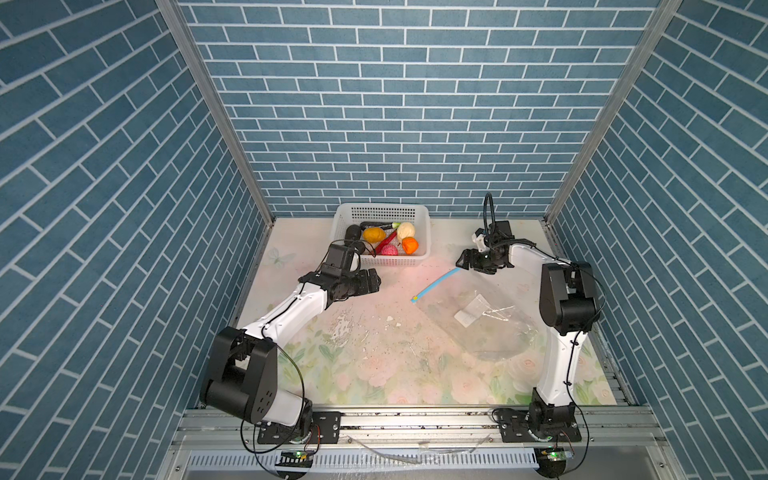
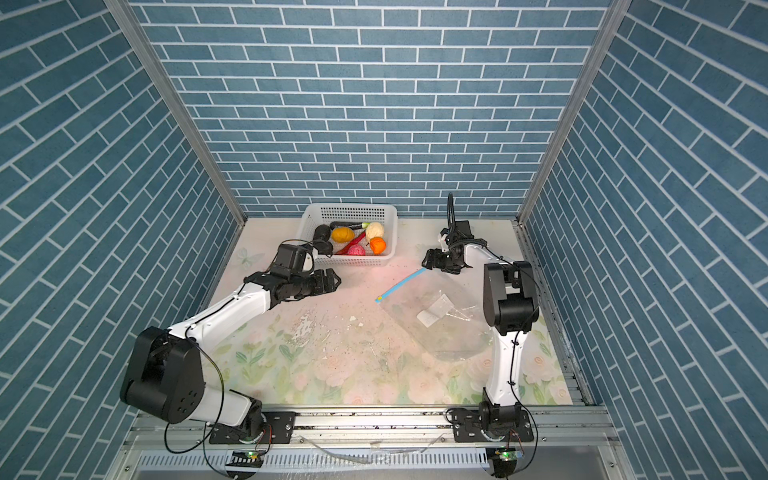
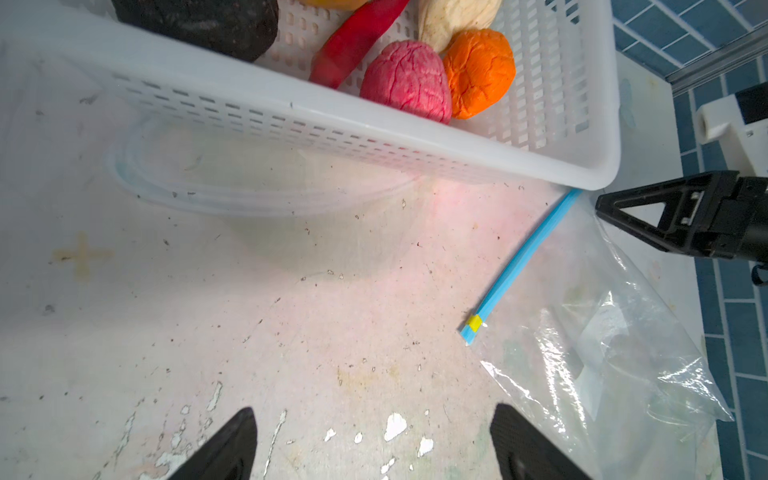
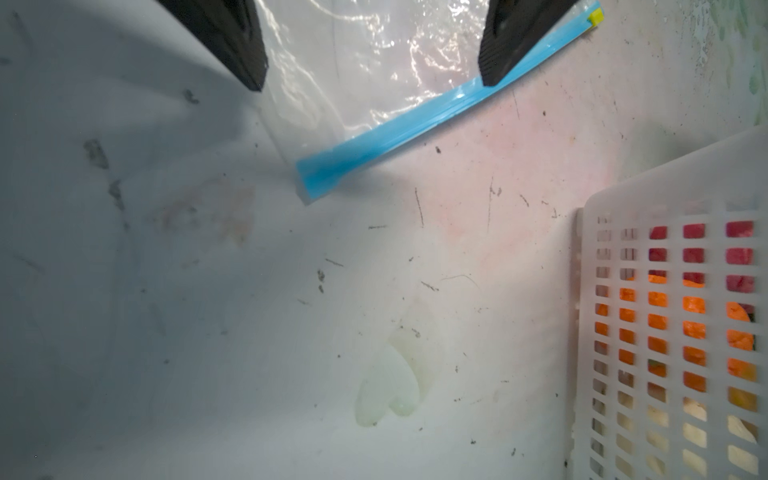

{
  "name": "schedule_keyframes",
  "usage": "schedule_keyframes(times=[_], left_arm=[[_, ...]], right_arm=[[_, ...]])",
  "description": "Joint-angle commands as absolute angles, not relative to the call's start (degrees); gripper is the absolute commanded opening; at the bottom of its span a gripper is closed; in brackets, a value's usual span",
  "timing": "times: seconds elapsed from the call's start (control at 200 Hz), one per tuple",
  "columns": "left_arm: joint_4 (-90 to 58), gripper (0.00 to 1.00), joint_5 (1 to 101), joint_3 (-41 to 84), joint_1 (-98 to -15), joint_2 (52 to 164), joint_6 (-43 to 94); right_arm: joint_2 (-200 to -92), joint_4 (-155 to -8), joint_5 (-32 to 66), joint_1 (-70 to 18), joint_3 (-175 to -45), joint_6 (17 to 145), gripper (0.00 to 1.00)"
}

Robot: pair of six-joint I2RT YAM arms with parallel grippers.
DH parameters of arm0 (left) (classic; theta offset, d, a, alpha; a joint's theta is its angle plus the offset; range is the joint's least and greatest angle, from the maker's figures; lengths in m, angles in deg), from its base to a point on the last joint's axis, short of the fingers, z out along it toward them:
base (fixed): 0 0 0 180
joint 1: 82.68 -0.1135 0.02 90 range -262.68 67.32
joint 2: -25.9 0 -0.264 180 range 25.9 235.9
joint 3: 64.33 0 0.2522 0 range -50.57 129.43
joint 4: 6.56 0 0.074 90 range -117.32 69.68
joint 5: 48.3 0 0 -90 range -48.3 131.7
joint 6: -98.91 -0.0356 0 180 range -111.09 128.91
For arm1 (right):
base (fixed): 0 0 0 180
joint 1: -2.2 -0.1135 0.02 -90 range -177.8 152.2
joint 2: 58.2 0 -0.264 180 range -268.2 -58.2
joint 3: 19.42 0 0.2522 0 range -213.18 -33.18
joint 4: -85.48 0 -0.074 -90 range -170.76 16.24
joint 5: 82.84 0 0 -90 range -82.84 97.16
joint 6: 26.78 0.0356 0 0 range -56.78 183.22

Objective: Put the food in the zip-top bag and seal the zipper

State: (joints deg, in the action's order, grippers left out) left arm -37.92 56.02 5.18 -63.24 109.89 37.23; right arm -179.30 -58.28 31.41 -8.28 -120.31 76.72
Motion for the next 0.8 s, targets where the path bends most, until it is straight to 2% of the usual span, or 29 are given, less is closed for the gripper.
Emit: schedule_keyframes(times=[0.0, 0.385, 0.795], left_arm=[[-36.9, 0.90, 55.6, 4.4, -62.4, 108.3, 37.5], [-36.0, 0.93, 55.5, 2.9, -61.7, 108.6, 38.4], [-35.1, 0.92, 55.6, 0.3, -61.6, 108.9, 40.0]], right_arm=[[-181.7, -56.2, 33.6, -8.6, -123.7, 75.7, 0.81], [-182.2, -55.9, 36.8, -13.2, -123.2, 76.2, 0.79], [-181.9, -54.5, 37.9, -24.4, -121.6, 75.3, 0.75]])
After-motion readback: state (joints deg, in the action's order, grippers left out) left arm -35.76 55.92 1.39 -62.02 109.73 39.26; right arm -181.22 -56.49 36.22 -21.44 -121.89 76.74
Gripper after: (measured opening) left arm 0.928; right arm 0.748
